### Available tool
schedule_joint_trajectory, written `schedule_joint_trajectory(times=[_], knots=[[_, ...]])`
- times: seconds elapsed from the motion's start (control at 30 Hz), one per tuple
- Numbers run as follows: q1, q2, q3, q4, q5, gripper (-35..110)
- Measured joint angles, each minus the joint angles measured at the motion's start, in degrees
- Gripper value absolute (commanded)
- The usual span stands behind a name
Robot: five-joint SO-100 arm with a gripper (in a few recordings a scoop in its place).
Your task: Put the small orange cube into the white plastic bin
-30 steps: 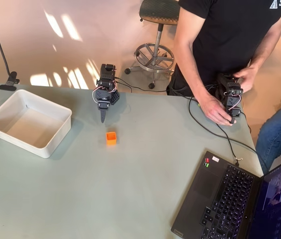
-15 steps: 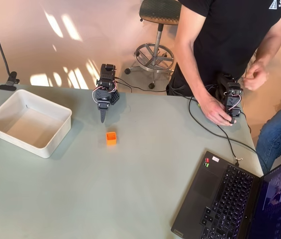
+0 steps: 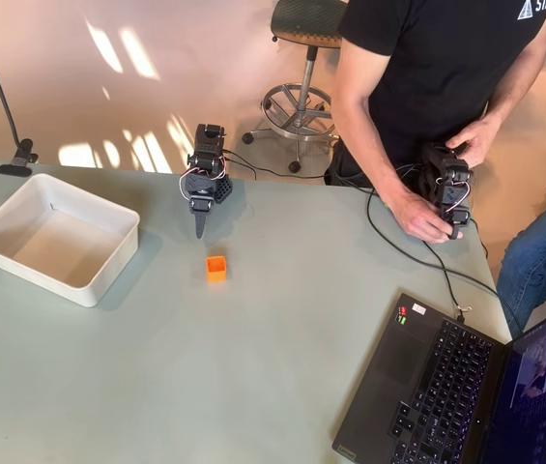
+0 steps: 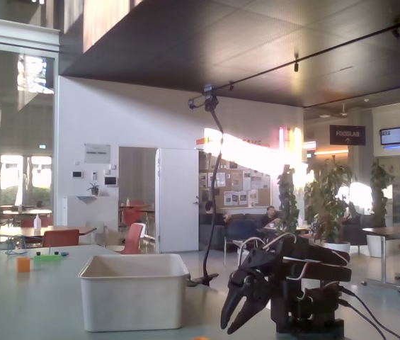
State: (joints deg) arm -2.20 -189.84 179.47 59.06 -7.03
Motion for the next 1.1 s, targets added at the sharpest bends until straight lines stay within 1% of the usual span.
schedule_joint_trajectory(times=[0.1, 0.17, 0.3, 0.43, 0.53, 0.6, 0.9, 1.1], knots=[[0.0, 0.0, -3.3, 0.0, 0.0, 11], [0.0, 0.0, -8.1, 0.0, 0.0, 17], [0.0, 1.0, -18.4, 0.0, 0.0, 38], [0.0, 6.9, -22.9, 0.0, 0.0, 59], [-0.4, 12.9, -24.4, 0.0, 0.0, 68], [-2.9, 16.4, -25.6, -0.1, 0.0, 71], [-15.7, 32.3, -30.1, -0.1, -0.3, 71], [-16.7, 44.6, -35.9, -0.2, -0.4, 71]])
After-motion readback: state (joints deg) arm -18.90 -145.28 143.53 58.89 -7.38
